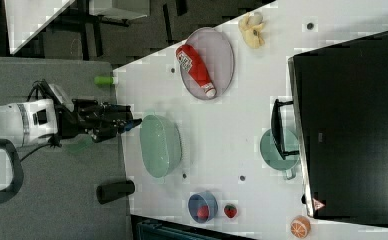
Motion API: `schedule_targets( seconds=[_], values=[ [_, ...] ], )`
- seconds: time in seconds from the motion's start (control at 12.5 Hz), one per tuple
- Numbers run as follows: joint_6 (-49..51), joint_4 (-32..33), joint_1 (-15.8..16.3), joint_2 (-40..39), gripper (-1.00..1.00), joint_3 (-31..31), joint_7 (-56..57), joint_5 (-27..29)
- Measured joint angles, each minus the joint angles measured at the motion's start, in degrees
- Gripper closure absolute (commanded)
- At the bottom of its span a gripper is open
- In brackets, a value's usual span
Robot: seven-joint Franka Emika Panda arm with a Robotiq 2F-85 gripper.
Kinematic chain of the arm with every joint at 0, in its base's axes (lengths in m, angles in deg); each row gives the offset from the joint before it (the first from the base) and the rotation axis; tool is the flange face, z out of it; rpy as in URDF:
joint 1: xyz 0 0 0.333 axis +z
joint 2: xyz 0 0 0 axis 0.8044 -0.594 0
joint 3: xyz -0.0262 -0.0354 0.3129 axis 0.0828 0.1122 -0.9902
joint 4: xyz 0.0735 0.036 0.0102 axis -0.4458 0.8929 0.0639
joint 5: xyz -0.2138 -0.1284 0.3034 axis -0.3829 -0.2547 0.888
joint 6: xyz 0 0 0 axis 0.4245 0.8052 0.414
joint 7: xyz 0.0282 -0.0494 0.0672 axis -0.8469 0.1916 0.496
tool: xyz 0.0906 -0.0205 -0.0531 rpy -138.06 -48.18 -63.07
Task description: Drag strainer left to right.
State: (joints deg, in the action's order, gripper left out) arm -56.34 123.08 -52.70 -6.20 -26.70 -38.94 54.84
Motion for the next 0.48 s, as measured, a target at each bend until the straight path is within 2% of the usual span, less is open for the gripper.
schedule_targets(
  seconds=[0.16,0.24,0.48],
  values=[
    [10.5,10.4,0.6,11.0,-0.81,1.1,-3.0,-0.7],
    [11.3,13.0,0.6,16.5,-1.00,1.9,-4.4,-0.7],
    [9.7,10.2,-0.5,25.3,-1.00,2.2,-5.6,-0.6]
  ],
)
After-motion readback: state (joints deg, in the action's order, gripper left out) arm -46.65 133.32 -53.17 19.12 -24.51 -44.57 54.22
